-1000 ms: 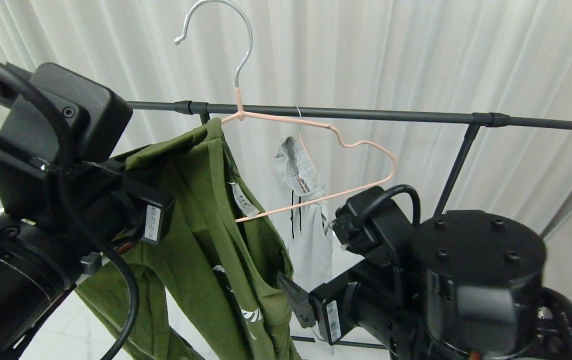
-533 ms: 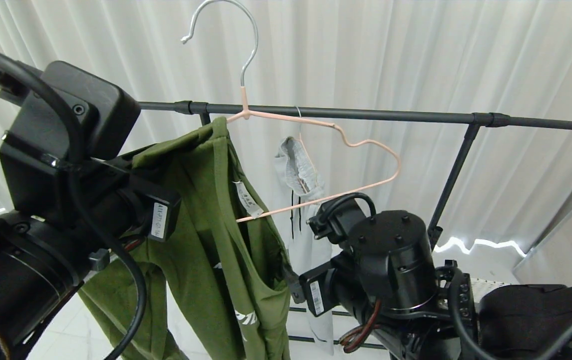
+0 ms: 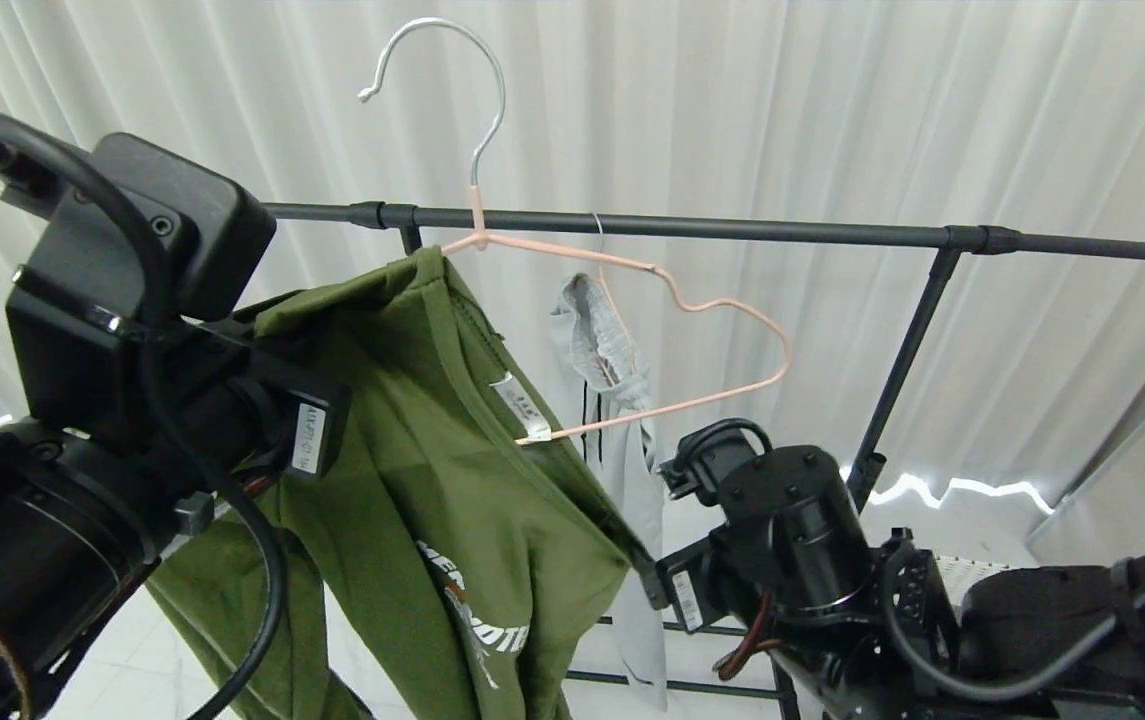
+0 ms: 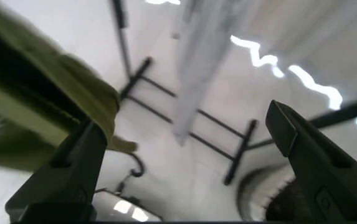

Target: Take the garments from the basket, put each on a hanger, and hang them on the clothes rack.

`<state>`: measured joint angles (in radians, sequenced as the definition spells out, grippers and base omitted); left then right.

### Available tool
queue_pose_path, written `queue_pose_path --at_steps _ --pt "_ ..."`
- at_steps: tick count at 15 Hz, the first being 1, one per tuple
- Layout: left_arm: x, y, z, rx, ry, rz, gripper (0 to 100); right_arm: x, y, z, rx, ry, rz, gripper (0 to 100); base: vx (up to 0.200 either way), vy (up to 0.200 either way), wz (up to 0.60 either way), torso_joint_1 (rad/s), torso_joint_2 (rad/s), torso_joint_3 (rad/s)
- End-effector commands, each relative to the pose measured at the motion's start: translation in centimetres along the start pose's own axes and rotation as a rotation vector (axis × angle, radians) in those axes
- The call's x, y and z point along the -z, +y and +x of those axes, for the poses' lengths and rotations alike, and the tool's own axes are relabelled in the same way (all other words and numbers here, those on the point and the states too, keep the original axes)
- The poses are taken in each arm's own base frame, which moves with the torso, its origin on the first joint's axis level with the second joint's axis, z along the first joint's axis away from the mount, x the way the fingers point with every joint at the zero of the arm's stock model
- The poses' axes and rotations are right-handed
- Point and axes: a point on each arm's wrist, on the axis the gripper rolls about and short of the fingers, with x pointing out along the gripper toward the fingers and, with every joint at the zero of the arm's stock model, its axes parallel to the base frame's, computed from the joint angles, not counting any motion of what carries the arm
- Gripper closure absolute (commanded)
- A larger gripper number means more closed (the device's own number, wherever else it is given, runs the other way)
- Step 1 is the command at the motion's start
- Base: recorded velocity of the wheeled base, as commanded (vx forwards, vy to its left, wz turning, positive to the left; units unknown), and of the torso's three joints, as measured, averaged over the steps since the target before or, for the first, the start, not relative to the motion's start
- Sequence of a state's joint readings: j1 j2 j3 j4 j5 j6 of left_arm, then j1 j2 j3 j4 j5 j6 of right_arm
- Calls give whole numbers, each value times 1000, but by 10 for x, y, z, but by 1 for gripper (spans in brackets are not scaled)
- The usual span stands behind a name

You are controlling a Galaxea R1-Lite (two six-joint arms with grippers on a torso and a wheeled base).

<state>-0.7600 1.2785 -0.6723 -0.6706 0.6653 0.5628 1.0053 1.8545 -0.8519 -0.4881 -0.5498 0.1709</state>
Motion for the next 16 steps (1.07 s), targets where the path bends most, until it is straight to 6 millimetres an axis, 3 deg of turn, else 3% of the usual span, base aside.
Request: queue_pose_path --at_steps 1,4,7,13,16 --pt "8 2 1 -18 29 20 100 -16 -43 1 112 -33 58 0 0 0 0 0 0 0" --pt "20 -3 -2 2 56 66 100 -29 -86 -1 225 -70 127 0 0 0 0 0 0 0" --pt "29 -6 -5 18 77 88 100 -40 -112 -11 284 -112 172 0 0 0 0 0 0 0" --pt "55 -14 -15 61 137 148 100 -51 -122 -42 276 -133 178 0 0 0 0 0 0 0" --pt "58 -16 -14 67 148 166 100 -56 -110 -72 164 -153 158 0 0 0 0 0 0 0"
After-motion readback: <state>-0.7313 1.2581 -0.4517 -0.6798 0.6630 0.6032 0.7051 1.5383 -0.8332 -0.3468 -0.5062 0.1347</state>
